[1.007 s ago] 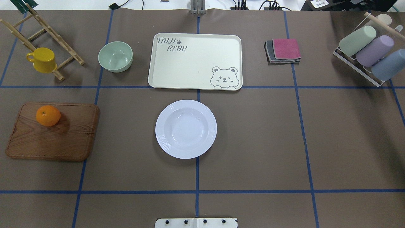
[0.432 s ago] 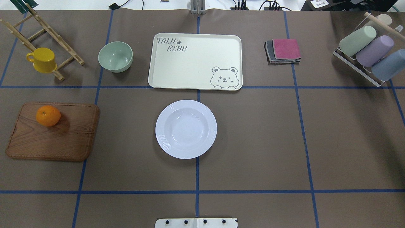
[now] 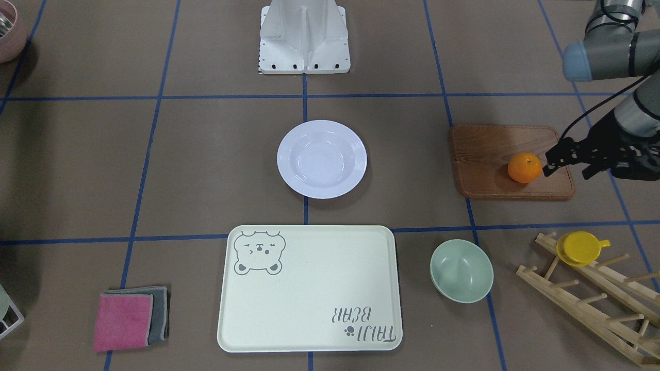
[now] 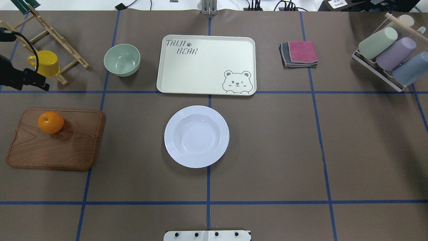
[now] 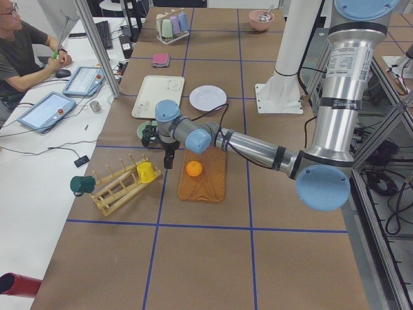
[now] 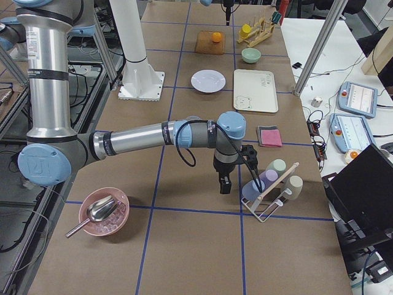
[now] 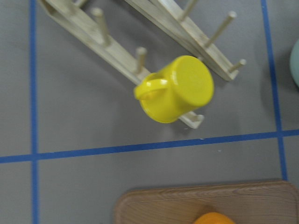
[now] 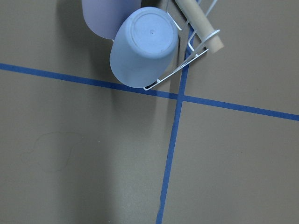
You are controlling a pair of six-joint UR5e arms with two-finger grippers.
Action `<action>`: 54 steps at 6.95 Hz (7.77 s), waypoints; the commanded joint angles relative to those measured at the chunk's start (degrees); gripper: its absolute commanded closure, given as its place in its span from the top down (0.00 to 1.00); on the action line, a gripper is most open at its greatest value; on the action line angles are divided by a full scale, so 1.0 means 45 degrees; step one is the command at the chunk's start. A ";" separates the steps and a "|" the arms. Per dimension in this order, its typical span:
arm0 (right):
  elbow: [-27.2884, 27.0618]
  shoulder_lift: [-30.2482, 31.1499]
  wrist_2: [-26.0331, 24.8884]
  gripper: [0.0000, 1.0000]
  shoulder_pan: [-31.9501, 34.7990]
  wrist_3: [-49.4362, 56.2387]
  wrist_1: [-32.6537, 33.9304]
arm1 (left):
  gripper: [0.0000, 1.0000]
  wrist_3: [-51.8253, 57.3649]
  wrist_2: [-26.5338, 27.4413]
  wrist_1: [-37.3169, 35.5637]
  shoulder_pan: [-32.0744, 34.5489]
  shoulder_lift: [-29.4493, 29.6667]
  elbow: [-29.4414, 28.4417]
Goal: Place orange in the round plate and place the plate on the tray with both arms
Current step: 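Lower the left gripper onto the orange on the wooden board and grasp it, then carry the orange with the left gripper and lower it onto the white plate, then open the left gripper and withdraw it while the right arm reaches toward the plate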
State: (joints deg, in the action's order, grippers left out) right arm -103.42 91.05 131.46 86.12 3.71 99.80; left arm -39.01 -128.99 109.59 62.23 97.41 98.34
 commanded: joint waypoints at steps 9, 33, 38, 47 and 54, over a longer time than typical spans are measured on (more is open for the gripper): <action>-0.0609 -0.0058 0.4712 1.00 -0.2399 -0.4809 -0.2568 | 0.98 0.0858 0.1926 0.1272 -0.1661 -0.1552 -0.0075; -0.0708 -0.0156 0.4791 1.00 -0.2750 -0.4809 -0.2549 | 0.00 -0.3493 0.3055 -0.3787 -0.5091 0.5868 0.0589; -0.0670 -0.0446 0.4869 1.00 -0.3062 -0.4848 -0.2568 | 0.00 -0.5060 0.5577 -0.3631 -0.7810 0.7043 -0.0641; 0.2239 -0.4663 0.5671 1.00 -0.5483 -0.6936 -0.4170 | 0.99 -0.4369 0.5970 -0.3651 -0.7817 0.7123 -0.0351; 0.4734 -0.7575 0.4935 0.99 -0.7181 -0.8825 -0.5681 | 0.99 0.1615 0.2397 -0.3553 -0.2640 0.4293 -0.0173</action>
State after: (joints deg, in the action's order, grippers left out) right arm -85.35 58.84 155.86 55.26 -32.96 78.71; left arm -34.02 -116.73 93.60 48.17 118.65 97.56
